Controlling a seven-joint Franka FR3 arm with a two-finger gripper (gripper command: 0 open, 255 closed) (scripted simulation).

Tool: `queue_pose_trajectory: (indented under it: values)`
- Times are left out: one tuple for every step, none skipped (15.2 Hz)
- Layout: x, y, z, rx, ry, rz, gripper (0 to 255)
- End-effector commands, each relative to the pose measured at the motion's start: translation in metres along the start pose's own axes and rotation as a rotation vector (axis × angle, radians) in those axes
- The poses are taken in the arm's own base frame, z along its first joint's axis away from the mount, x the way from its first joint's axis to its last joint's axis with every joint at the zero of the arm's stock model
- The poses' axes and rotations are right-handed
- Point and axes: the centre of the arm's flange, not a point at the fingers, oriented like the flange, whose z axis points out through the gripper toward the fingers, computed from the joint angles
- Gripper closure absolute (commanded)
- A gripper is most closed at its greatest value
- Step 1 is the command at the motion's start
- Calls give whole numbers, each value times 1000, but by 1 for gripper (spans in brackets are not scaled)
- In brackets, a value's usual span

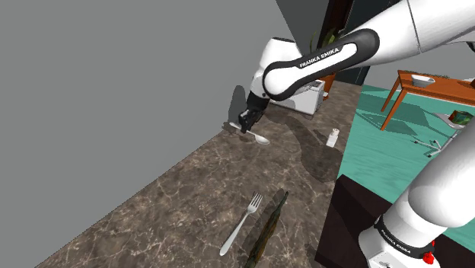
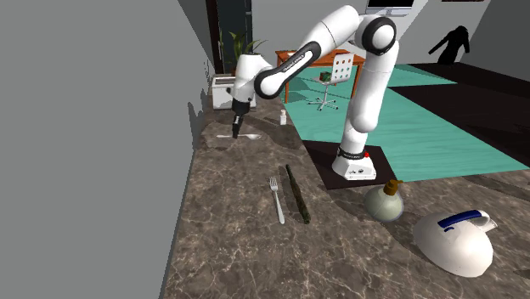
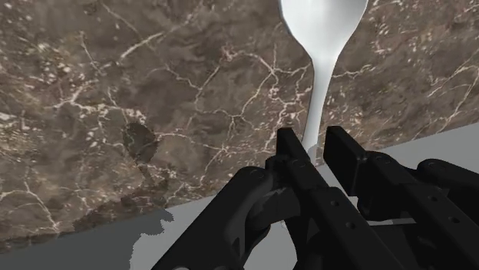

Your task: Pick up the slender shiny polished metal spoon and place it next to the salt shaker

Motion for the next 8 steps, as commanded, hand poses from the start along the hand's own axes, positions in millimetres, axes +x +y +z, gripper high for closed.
queue_pose_trajectory:
  values:
    - [-6, 27, -5, 1, 0, -2, 255]
    - [-9, 39, -7, 1, 0, -2, 255]
    - [-12, 52, -9, 1, 0, -2, 255]
    - [-15, 65, -12, 1, 0, -2, 255]
    - [-18, 77, -14, 1, 0, -2, 255]
    - [-21, 90, -16, 1, 0, -2, 255]
    - [-24, 103, -18, 1, 0, -2, 255]
    - [-27, 115, -21, 1, 0, -2, 255]
